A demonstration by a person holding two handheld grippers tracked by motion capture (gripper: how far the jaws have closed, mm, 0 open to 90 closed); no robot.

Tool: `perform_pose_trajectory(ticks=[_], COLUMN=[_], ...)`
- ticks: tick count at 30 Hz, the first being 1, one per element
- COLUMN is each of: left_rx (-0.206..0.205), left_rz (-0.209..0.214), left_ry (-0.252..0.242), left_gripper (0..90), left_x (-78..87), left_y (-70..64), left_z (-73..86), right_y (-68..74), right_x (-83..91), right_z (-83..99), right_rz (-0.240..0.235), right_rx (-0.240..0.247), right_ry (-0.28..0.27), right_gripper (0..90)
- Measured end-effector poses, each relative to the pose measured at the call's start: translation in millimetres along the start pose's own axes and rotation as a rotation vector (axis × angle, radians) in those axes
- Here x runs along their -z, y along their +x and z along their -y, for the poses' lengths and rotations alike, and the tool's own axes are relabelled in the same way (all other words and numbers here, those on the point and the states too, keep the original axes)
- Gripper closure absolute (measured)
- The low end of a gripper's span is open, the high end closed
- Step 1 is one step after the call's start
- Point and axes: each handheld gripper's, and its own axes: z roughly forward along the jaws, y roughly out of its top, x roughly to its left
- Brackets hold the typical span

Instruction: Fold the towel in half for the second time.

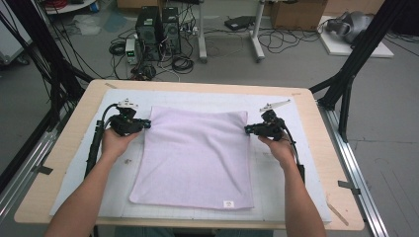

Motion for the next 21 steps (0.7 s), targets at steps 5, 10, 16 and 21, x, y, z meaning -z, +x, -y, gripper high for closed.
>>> perform_pose_trajectory(ticks=[5, 10, 16, 21], left_rx=[-0.012, -0.011, -0.013, -0.024], left_rz=[0.035, 0.087, 0.095, 0.066], left_ry=[-0.041, -0.025, 0.019, 0.014], left_gripper=[84.8, 84.6, 74.8, 58.2], left_x=[22.6, 36.6, 44.9, 51.2], left_y=[-11.3, -24.2, -31.5, -27.0], left_z=[18.8, 51.1, 70.5, 61.7], right_y=[14.9, 37.7, 42.6, 38.0], right_x=[23.4, 31.5, 29.1, 43.7], right_z=[11.7, 38.2, 60.0, 47.2], right_rz=[-0.075, -0.137, -0.145, -0.064], right_rx=[-0.008, 0.0, -0.02, -0.019], right_ry=[-0.022, 0.016, 0.084, 0.036], right_gripper=[85.3, 85.2, 67.9, 51.9])
